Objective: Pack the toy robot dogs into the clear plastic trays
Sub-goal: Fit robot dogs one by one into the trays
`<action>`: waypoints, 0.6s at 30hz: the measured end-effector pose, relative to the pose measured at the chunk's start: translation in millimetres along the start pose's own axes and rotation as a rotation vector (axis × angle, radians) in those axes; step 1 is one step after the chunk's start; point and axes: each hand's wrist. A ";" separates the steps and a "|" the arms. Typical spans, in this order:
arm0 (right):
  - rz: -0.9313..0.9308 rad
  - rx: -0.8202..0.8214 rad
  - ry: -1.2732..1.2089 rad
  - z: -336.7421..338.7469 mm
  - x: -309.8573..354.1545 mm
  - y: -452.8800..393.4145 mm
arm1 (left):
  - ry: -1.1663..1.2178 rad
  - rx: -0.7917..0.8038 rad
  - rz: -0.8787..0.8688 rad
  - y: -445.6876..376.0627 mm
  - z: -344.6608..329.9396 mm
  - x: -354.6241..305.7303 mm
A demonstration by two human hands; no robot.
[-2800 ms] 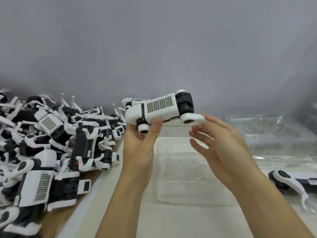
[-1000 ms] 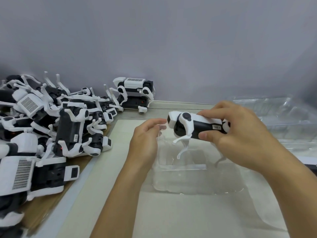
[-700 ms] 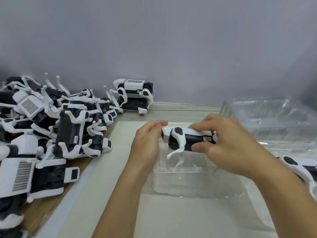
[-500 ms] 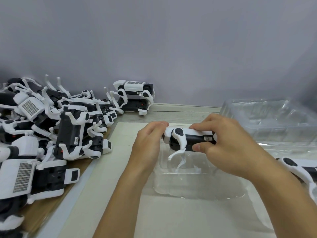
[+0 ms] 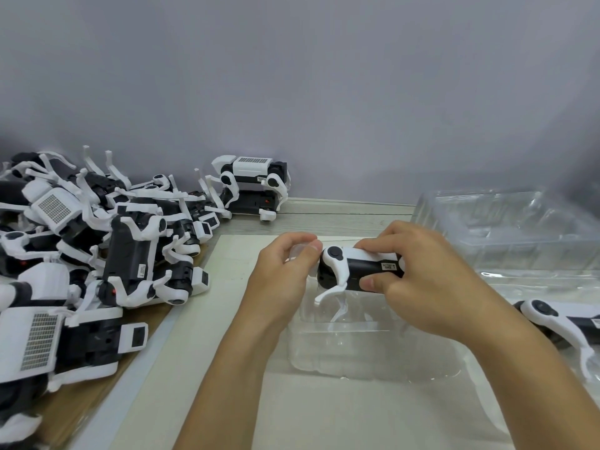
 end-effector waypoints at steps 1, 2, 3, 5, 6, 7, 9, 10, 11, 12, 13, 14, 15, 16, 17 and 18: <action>0.005 0.002 0.007 0.2 -0.4 0.0 | 0.004 -0.003 0.006 -0.3 -0.2 0.0; 0.008 0.002 0.013 0.2 -0.8 0.2 | 0.005 -0.009 0.010 -0.4 -0.3 0.6; 0.009 0.003 0.019 0.1 -1.0 0.3 | 0.003 -0.018 0.010 -0.4 -0.8 1.3; 0.010 0.012 0.055 -1.4 -1.0 0.5 | -0.013 -0.043 -0.004 0.1 -2.1 2.8; 0.013 0.019 0.082 -2.7 -1.0 0.7 | -0.015 -0.056 -0.008 0.7 -2.5 3.2; 0.013 0.021 0.101 -3.8 -0.7 0.6 | -0.005 -0.061 -0.006 1.2 -2.5 3.2; 0.016 0.012 0.092 -3.8 -0.1 0.4 | 0.026 -0.054 0.003 1.4 -2.0 2.7; 0.020 0.007 0.077 -3.4 -0.1 0.4 | 0.046 -0.047 0.016 1.5 -1.6 2.3; 0.024 0.004 0.064 -2.7 -0.2 0.5 | 0.072 -0.040 0.038 1.5 -1.2 1.9; 0.026 0.005 0.057 -2.1 -0.5 0.5 | 0.103 -0.032 0.069 1.3 -0.7 1.8; 0.027 0.007 0.051 -1.7 -0.5 0.3 | 0.138 -0.024 0.100 0.9 -0.1 1.7; 0.027 0.008 0.045 -1.7 -0.3 0.2 | 0.171 -0.016 0.125 0.5 0.6 1.8; 0.025 0.009 0.041 -2.0 -0.1 0.0 | 0.192 -0.011 0.139 -0.1 1.2 2.2; 0.025 0.010 0.043 -2.6 -0.1 0.0 | 0.195 -0.011 0.144 -0.9 1.3 2.9; 0.025 0.012 0.053 -3.5 0.0 -0.1 | 0.188 -0.017 0.143 -1.6 1.2 3.8; 0.027 0.012 0.071 -4.2 0.3 -0.1 | 0.181 -0.027 0.141 -2.0 0.7 4.4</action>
Point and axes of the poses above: each hand's wrist, its own y-axis away from the middle knuckle, its own z-axis out of the back of the hand, x = y × z, and after that the axes turned 10 degrees about -y, right-handed
